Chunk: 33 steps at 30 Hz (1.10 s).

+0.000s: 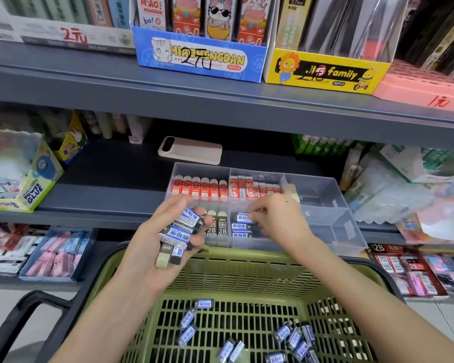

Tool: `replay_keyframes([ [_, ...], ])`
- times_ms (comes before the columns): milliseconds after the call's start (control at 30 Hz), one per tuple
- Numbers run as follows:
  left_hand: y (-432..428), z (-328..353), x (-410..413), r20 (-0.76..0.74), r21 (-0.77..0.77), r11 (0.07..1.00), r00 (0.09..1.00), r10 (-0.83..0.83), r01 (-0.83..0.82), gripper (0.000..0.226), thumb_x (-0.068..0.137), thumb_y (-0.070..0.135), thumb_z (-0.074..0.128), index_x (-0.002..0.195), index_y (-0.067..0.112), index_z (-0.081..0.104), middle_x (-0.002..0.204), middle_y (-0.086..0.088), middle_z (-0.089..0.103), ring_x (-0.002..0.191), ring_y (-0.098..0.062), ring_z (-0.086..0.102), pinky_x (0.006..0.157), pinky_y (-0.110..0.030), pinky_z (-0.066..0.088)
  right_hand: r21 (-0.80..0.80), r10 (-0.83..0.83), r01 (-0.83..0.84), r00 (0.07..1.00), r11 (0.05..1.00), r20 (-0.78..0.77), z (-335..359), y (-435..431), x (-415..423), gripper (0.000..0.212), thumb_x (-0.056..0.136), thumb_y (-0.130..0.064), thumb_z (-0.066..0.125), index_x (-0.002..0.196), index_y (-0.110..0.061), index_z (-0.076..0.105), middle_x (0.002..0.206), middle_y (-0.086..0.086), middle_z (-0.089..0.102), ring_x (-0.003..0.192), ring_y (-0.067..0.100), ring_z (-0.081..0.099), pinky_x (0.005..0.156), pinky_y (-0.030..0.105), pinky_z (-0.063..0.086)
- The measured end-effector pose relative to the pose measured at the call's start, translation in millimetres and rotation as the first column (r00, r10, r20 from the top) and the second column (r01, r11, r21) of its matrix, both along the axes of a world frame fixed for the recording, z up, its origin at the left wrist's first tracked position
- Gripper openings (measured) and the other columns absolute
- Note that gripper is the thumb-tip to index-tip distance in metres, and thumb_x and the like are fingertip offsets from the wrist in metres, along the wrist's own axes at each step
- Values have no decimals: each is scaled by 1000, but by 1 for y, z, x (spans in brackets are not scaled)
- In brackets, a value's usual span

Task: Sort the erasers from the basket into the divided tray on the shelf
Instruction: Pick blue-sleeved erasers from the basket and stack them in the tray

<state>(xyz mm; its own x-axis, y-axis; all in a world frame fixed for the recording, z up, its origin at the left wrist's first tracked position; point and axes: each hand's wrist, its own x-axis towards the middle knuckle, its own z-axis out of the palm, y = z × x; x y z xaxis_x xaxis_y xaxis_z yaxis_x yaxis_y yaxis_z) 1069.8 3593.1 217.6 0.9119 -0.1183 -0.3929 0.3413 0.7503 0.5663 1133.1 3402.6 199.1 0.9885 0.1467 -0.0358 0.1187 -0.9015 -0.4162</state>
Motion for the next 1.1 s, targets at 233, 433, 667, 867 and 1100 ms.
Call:
replay_keyframes([
  [233, 2, -2, 0, 19, -20, 1000, 1000, -23, 23, 10, 66, 13, 66, 75, 11, 70, 77, -14, 65, 69, -27, 65, 39, -22, 44, -164, 9, -1, 999, 986, 45, -8, 7, 10, 18, 87, -17, 56, 75, -16, 69, 77, 0, 68, 76, 17, 59, 92, 38, 40],
  [433, 1, -3, -2, 49, 8, 999, 998, -43, 43, 8, 69, 14, 65, 74, 12, 71, 77, -12, 65, 70, -26, 65, 39, -22, 44, 5, 35, -35, 997, 999, 71, -6, 2, 4, 13, 87, -21, 62, 86, -21, 75, 73, -9, 67, 61, 6, 53, 94, 26, 35],
  [667, 2, -4, -2, 53, 14, 999, 997, -53, 53, 9, 70, 14, 64, 74, 13, 71, 77, -11, 66, 71, -26, 66, 39, -22, 44, -226, 240, -258, 965, 939, -106, 4, -2, 9, 25, 96, -24, 46, 103, -25, 70, 104, -7, 70, 98, 16, 61, 95, 43, 40],
  [867, 2, -5, -3, 57, 21, 998, 997, -56, 55, 11, 66, 14, 66, 76, 12, 72, 78, -12, 66, 72, -25, 66, 39, -22, 45, -432, 306, -384, 921, 816, -241, 5, -9, 11, 32, 98, -26, 42, 123, -36, 57, 118, -6, 65, 111, 22, 57, 100, 47, 37],
  [1100, 2, -5, -2, 51, -4, 999, 998, -47, 47, 9, 69, 14, 64, 75, 12, 70, 76, -12, 65, 70, -26, 66, 39, -22, 45, -212, 289, -317, 945, 924, -152, 9, -13, 7, 36, 98, -18, 42, 129, -29, 55, 132, -9, 57, 123, 15, 49, 106, 34, 31],
])
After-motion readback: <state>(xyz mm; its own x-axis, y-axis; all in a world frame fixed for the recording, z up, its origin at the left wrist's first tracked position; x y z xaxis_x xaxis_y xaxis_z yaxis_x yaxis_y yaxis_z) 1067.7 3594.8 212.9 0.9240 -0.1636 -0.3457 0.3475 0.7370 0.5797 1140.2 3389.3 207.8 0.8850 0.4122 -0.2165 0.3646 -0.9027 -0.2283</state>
